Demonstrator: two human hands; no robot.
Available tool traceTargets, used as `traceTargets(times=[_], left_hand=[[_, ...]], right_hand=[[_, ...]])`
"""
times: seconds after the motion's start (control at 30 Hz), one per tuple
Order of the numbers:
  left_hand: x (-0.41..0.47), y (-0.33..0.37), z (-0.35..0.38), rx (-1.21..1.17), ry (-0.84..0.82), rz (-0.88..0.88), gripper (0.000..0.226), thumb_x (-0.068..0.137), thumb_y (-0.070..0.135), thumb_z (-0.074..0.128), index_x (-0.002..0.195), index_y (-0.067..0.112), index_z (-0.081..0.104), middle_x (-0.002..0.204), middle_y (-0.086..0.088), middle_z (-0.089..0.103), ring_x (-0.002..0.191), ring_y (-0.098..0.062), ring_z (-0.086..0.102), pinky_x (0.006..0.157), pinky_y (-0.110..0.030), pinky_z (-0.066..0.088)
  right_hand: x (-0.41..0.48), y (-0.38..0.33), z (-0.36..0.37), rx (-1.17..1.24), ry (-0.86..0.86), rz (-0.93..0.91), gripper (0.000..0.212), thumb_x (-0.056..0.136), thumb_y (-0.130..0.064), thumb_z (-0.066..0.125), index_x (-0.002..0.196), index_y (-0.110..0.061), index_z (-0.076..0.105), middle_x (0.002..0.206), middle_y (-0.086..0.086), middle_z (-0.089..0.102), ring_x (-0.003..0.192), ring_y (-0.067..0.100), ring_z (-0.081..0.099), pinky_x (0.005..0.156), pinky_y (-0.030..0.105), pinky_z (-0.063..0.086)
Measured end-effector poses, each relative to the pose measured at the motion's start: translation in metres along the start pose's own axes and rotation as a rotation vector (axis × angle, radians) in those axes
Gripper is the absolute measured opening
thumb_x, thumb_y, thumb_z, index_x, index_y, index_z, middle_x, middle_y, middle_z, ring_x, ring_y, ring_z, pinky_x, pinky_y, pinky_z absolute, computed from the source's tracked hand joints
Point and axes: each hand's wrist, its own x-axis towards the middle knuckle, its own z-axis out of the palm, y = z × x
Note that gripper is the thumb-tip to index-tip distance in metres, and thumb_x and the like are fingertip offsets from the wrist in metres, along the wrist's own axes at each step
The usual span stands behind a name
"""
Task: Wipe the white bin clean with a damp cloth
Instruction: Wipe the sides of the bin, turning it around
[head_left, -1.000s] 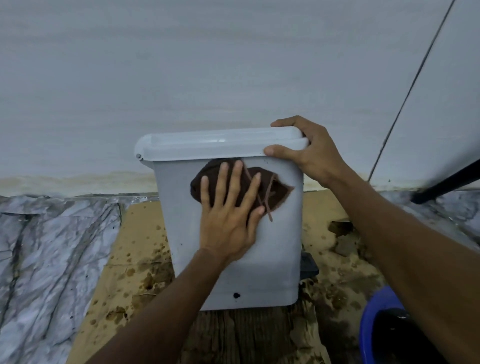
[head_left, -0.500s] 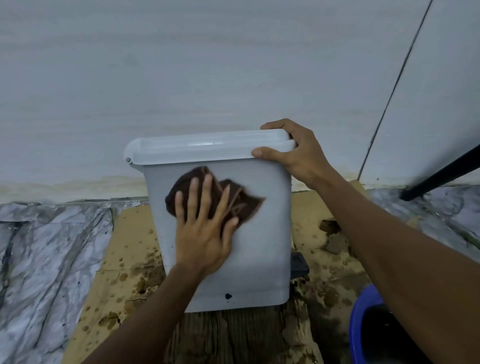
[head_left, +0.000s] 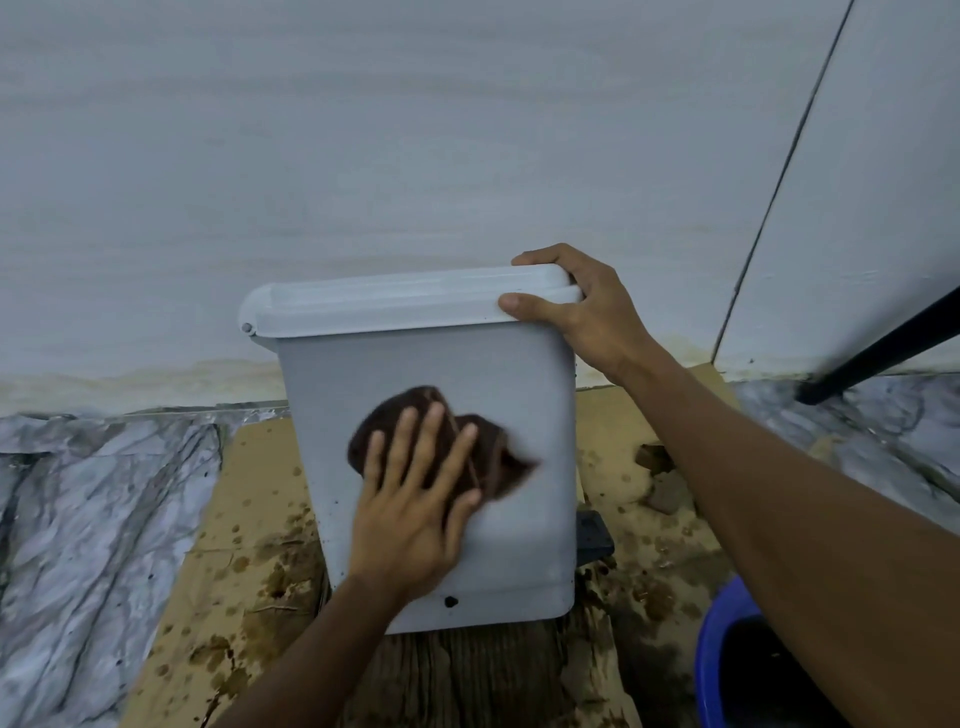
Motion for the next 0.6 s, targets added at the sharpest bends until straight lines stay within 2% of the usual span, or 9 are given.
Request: traceTargets(times=[0.1, 0.17, 0.27, 0.4, 0.47, 0.6], left_hand=[[0.039, 0.012, -0.007, -0.052, 0.059, -0.071, 0.063, 0.105, 0.045, 0.033, 0.16, 0.016, 0.025, 0.168, -0.016, 0.014, 0.157, -0.035, 0.007, 0.126, -0.054, 0.001], [0.065, 0.033, -0.007, -0.068, 0.059, -0.025, 0.062, 0.105, 0.044, 0.033, 0.16, 0.017, 0.026, 0.168, -0.016, 0.015, 0.157, -0.036, 0.008, 0.126, -0.056, 0.003], [0.067, 0.058, 0.002, -0.055, -0.015, 0.161, 0.061, 0.106, 0.043, 0.035, 0.161, 0.018, 0.026, 0.169, -0.013, 0.015, 0.157, -0.034, 0.007, 0.126, -0.055, 0.002], [0.012, 0.051, 0.015, 0.014, -0.139, 0.43, 0.062, 0.106, 0.045, 0.038, 0.162, 0.022, 0.023, 0.17, -0.009, 0.012, 0.158, -0.03, 0.003, 0.127, -0.049, -0.001], [-0.009, 0.034, 0.014, 0.013, -0.119, 0.388, 0.062, 0.105, 0.046, 0.041, 0.161, 0.024, 0.027, 0.169, -0.01, 0.017, 0.158, -0.029, 0.008, 0.127, -0.047, 0.002], [0.003, 0.01, 0.004, -0.004, -0.007, 0.09, 0.061, 0.104, 0.049, 0.036, 0.159, 0.023, 0.029, 0.168, -0.014, 0.018, 0.157, -0.032, 0.009, 0.127, -0.051, 0.002]], right_hand=[[0.003, 0.001, 0.001, 0.002, 0.01, -0.017, 0.028, 0.084, -0.037, 0.078, 0.107, -0.024, 0.072, 0.116, -0.01, 0.069, 0.097, 0.003, 0.065, 0.077, 0.017, 0.051], [0.004, 0.001, 0.0, 0.019, 0.025, -0.032, 0.03, 0.084, -0.039, 0.069, 0.107, -0.02, 0.072, 0.115, -0.009, 0.07, 0.1, 0.006, 0.064, 0.083, 0.019, 0.05], [0.006, 0.002, -0.003, 0.018, 0.021, -0.031, 0.029, 0.084, -0.037, 0.068, 0.106, -0.019, 0.072, 0.115, -0.01, 0.07, 0.1, 0.004, 0.064, 0.086, 0.019, 0.048], [0.006, 0.006, -0.004, 0.022, -0.008, -0.019, 0.02, 0.088, -0.031, 0.071, 0.107, -0.024, 0.072, 0.118, -0.013, 0.069, 0.102, 0.004, 0.064, 0.084, 0.02, 0.049], [0.006, 0.006, -0.002, 0.026, 0.0, -0.032, 0.022, 0.086, -0.033, 0.071, 0.106, -0.025, 0.072, 0.118, -0.012, 0.069, 0.102, 0.005, 0.064, 0.084, 0.02, 0.05], [0.004, 0.003, -0.001, 0.032, 0.003, -0.03, 0.025, 0.083, -0.036, 0.072, 0.105, -0.026, 0.072, 0.119, -0.01, 0.069, 0.106, 0.01, 0.065, 0.085, 0.022, 0.052]])
